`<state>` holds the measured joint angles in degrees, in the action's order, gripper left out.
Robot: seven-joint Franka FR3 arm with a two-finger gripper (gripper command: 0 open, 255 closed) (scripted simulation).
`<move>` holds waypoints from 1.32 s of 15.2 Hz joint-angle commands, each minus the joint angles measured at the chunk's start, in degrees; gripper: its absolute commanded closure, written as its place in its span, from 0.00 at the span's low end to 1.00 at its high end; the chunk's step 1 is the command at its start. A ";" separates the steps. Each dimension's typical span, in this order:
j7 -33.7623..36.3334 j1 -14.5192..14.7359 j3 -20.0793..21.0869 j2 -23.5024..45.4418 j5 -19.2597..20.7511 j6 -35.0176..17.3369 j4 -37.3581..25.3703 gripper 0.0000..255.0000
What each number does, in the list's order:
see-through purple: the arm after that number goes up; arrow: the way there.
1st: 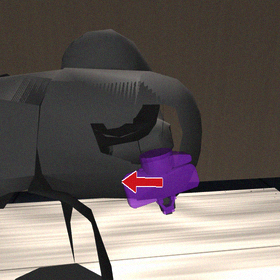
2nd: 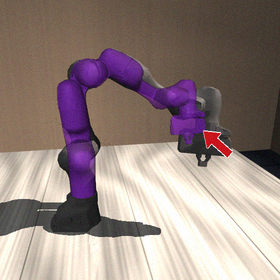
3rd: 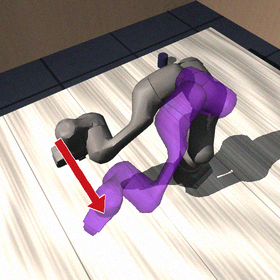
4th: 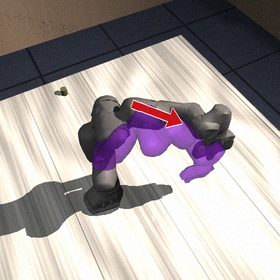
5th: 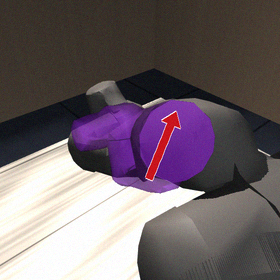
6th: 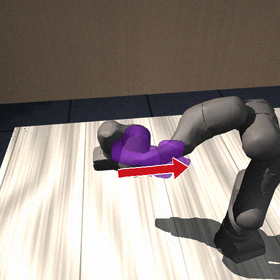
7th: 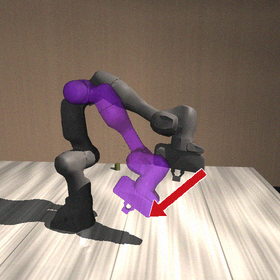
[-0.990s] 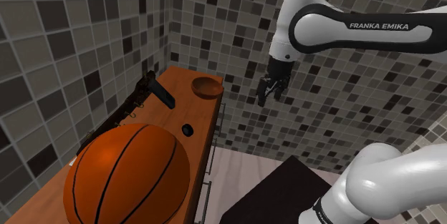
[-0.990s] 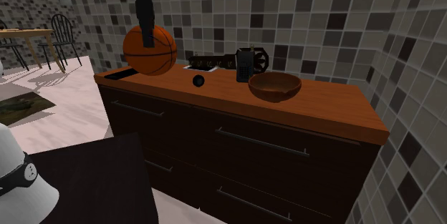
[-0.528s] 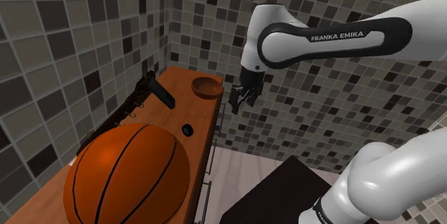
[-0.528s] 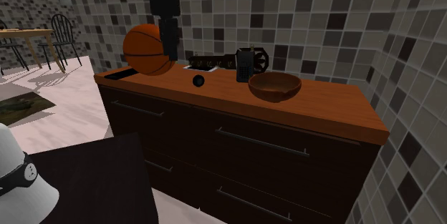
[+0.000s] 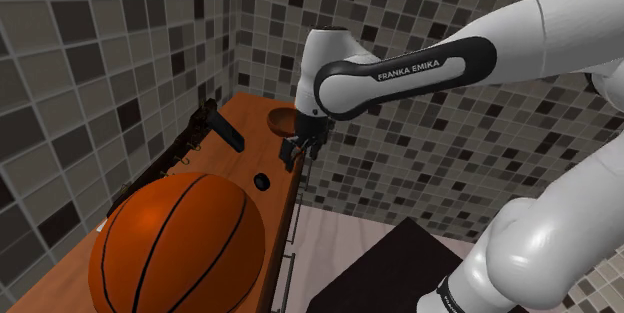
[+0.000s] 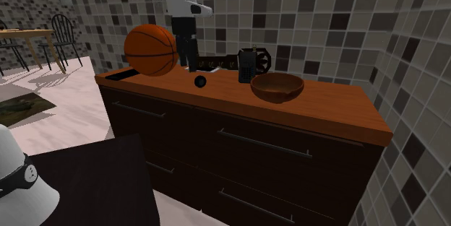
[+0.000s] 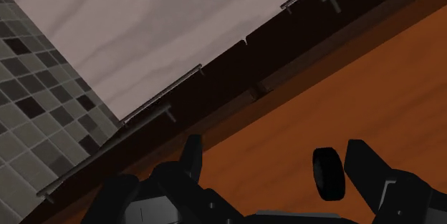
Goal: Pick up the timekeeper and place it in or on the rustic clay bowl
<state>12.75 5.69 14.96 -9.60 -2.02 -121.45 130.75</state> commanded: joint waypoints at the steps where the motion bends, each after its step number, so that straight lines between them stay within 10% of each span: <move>1: 1.37 0.55 1.16 3.95 1.00 -2.53 -1.92 0.00; 20: 6.59 2.75 3.00 18.36 6.96 -12.50 -6.99 0.00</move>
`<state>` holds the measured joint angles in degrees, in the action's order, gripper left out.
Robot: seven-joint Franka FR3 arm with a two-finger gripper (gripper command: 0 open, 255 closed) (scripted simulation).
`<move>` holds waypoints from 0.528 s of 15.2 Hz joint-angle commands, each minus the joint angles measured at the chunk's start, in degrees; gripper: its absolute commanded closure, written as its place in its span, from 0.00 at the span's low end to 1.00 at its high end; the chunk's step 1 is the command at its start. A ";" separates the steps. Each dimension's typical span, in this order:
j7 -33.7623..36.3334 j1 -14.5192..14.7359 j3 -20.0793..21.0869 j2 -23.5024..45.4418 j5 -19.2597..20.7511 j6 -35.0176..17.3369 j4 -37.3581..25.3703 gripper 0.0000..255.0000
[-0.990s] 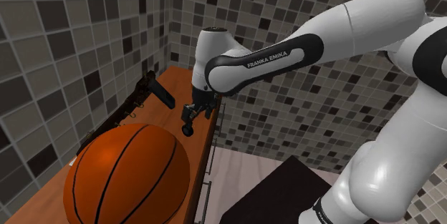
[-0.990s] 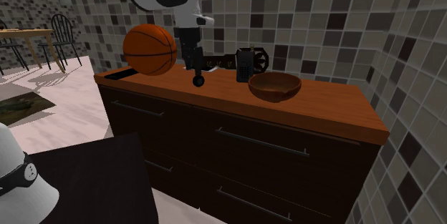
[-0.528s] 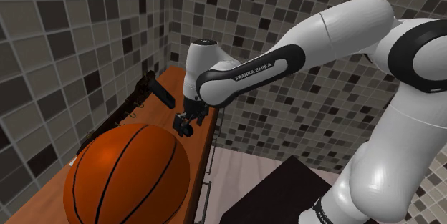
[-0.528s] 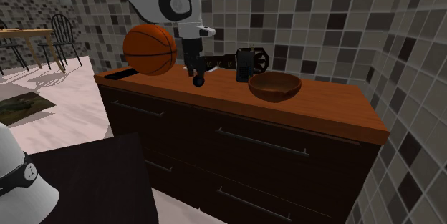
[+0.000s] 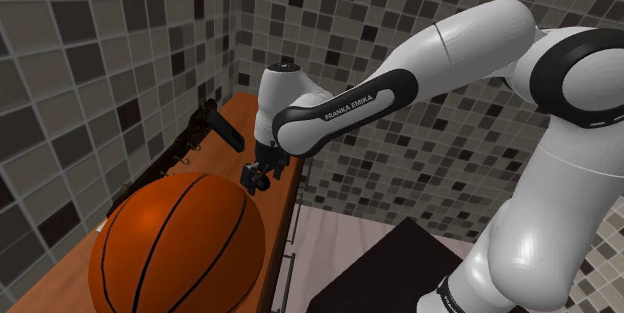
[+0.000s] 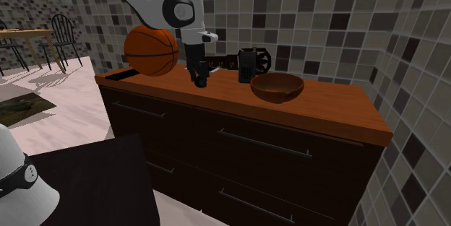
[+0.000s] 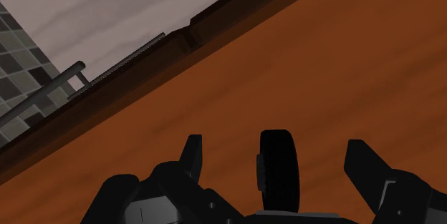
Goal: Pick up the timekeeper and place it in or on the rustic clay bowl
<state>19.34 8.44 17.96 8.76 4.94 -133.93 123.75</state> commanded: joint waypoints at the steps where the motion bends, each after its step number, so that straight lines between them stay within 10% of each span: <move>1: 0.00 0.00 0.00 0.01 0.00 -0.02 0.01 0.00; 2: 0.00 0.00 0.00 0.00 0.00 -0.01 0.00 0.00; 3: 0.00 0.00 0.00 0.00 0.00 -0.01 0.00 1.00; 8: 0.01 0.01 0.00 0.01 0.00 0.00 0.00 1.00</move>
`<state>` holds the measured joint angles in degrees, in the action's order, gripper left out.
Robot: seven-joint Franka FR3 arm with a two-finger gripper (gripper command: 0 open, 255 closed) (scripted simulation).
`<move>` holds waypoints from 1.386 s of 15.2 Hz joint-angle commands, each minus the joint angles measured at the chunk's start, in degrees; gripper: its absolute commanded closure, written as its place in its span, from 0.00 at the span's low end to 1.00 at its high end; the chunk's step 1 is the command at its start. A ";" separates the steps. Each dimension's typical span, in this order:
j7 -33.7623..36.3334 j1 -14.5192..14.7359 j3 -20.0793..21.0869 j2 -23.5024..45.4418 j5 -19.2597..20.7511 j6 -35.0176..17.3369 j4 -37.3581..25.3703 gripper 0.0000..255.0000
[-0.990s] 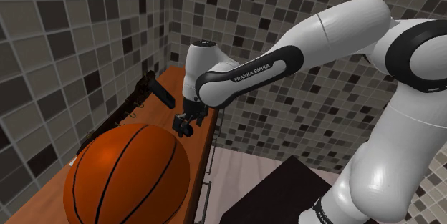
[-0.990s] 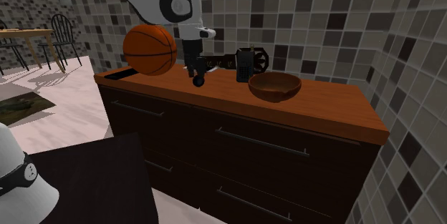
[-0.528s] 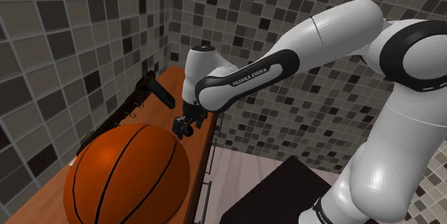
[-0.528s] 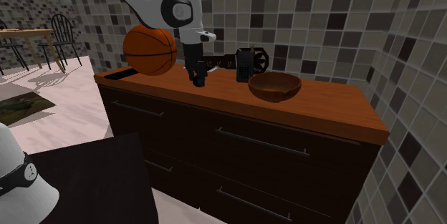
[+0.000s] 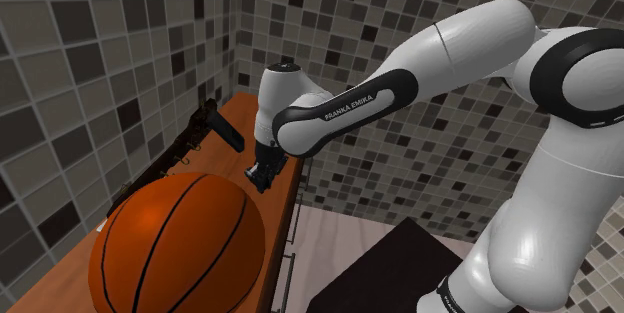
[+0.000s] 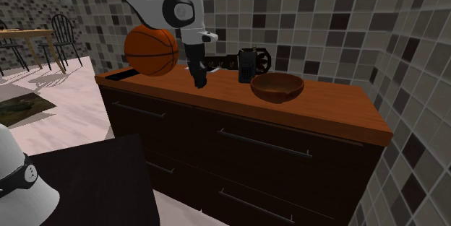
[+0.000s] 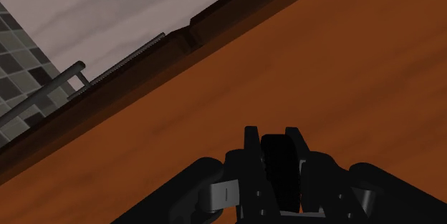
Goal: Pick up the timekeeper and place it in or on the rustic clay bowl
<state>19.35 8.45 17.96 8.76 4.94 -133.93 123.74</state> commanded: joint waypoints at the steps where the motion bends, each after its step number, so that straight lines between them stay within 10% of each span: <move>1: 0.00 0.00 0.00 0.01 0.00 0.00 0.00 1.00; 21: -2.33 -0.45 0.36 -6.70 -3.16 12.24 -5.95 1.00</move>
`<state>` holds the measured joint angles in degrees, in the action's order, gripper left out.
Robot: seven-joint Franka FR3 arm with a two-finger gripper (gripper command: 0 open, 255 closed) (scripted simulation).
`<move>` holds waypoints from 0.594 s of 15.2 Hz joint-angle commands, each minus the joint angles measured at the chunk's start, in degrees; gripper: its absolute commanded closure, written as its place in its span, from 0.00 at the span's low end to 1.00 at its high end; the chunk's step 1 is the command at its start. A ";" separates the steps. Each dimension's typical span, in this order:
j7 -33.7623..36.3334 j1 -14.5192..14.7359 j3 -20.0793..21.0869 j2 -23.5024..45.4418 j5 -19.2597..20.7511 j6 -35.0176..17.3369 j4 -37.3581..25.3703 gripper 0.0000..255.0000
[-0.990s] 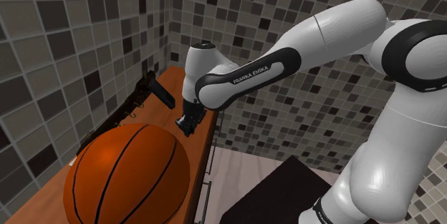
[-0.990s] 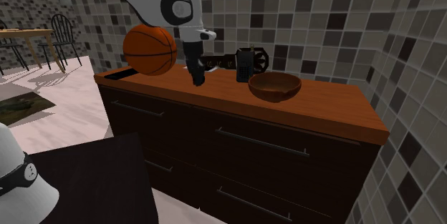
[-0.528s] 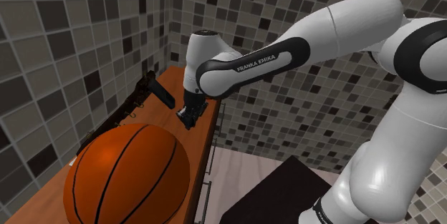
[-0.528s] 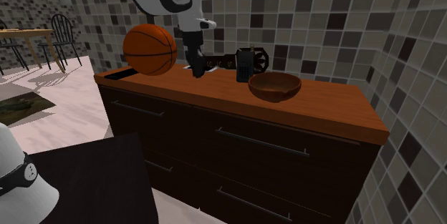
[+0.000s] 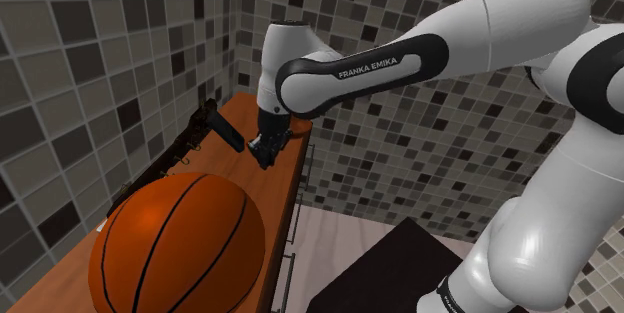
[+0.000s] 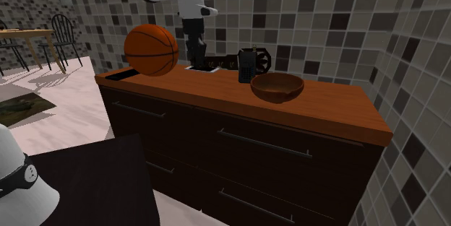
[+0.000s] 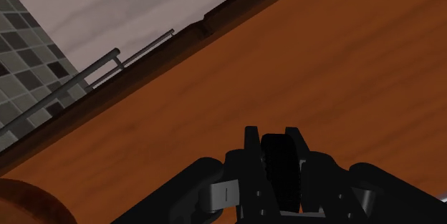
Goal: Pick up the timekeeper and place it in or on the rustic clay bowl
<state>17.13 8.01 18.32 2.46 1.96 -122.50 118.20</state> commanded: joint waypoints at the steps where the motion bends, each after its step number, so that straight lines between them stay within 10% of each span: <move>1: -0.21 -0.03 0.00 -0.69 -0.30 1.55 -0.87 1.00; 9: -0.80 -0.12 -0.06 -2.57 -1.04 7.48 -5.03 1.00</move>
<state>16.34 7.88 18.24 0.02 0.97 -115.87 113.88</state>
